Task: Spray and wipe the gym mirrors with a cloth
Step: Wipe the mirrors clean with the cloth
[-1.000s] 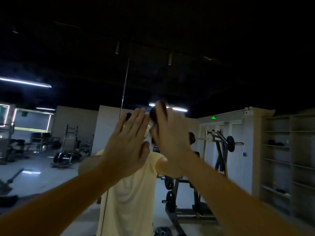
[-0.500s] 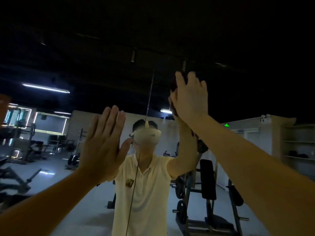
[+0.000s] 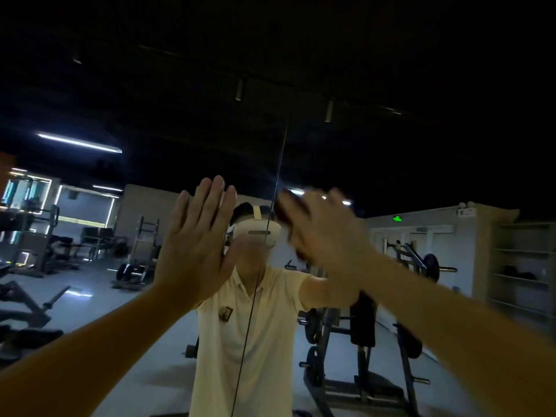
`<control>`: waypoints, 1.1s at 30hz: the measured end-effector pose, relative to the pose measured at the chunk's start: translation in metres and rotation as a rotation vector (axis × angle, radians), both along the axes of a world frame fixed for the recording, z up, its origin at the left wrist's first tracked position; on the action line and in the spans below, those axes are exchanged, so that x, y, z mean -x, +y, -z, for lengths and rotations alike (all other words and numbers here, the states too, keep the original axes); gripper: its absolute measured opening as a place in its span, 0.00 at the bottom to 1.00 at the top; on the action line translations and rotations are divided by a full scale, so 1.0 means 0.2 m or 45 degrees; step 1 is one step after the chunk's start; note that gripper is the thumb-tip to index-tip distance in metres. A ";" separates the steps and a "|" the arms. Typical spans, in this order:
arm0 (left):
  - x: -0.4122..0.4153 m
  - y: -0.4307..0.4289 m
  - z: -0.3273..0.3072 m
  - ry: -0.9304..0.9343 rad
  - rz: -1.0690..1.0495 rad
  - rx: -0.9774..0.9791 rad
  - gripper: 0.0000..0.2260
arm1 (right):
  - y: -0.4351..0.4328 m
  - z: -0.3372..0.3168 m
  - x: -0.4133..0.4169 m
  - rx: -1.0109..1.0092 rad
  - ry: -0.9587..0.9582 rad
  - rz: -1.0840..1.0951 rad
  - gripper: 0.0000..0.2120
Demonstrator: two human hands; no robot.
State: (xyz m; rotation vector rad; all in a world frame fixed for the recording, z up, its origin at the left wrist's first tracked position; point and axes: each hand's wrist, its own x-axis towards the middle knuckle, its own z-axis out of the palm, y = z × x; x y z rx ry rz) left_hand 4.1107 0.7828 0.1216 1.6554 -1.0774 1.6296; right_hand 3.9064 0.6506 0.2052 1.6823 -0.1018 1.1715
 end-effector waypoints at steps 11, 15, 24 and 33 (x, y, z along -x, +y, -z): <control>-0.01 0.00 0.00 -0.018 0.017 -0.004 0.33 | 0.11 0.00 -0.18 -0.313 -0.261 -0.131 0.31; 0.00 0.01 0.00 0.003 -0.003 -0.016 0.34 | 0.09 0.58 -0.05 -0.097 0.204 -0.183 0.23; 0.01 0.02 -0.01 -0.027 -0.015 0.002 0.35 | -0.01 -0.21 0.04 -0.278 -0.314 -0.019 0.21; 0.04 0.03 0.00 0.005 -0.028 -0.031 0.35 | 0.08 0.60 -0.11 -0.504 -0.309 -0.221 0.28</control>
